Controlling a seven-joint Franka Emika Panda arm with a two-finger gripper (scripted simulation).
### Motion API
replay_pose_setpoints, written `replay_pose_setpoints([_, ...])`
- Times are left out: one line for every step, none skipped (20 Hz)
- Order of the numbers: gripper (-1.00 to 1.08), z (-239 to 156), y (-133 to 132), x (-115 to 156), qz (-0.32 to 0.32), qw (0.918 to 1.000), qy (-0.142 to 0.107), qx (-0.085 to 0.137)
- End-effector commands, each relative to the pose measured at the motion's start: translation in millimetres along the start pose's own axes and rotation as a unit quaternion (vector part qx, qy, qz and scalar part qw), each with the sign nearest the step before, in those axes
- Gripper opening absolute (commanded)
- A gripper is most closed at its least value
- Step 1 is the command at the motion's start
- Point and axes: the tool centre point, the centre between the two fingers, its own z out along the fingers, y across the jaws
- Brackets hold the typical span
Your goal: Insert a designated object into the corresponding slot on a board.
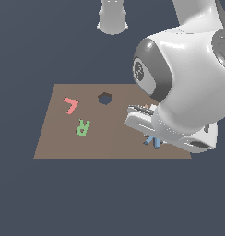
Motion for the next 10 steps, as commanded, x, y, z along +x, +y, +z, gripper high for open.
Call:
replay_pose_setpoints([-1.0,1.9,0.2,0.2,-0.001,1.0,0.0,0.0])
replay_pose_setpoints([-1.0,4.8,0.0,0.1,-0.001,1.0,0.0,0.0])
replay_pose_setpoints([-1.0,7.5,-0.1,0.2,-0.002,1.0,-0.001,-0.001])
replay_pose_setpoints([-1.0,9.1,0.0,0.3,-0.002,1.0,-0.001,-0.001])
replay_pose_setpoints([-1.0,9.7,-0.1,0.2,-0.002,1.0,-0.001,-0.001])
replay_pose_setpoints([1.0,9.7,-0.1,0.2,-0.002,1.0,-0.001,-0.001])
replay_pose_setpoints([1.0,9.7,-0.1,0.2,-0.002,1.0,-0.001,-0.001])
replay_pose_setpoints([1.0,9.7,-0.1,0.2,-0.002,1.0,-0.001,-0.001])
replay_pose_setpoints([1.0,9.7,-0.1,0.2,-0.002,1.0,-0.001,-0.001])
replay_pose_setpoints([1.0,9.7,-0.1,0.2,-0.002,1.0,-0.001,-0.001])
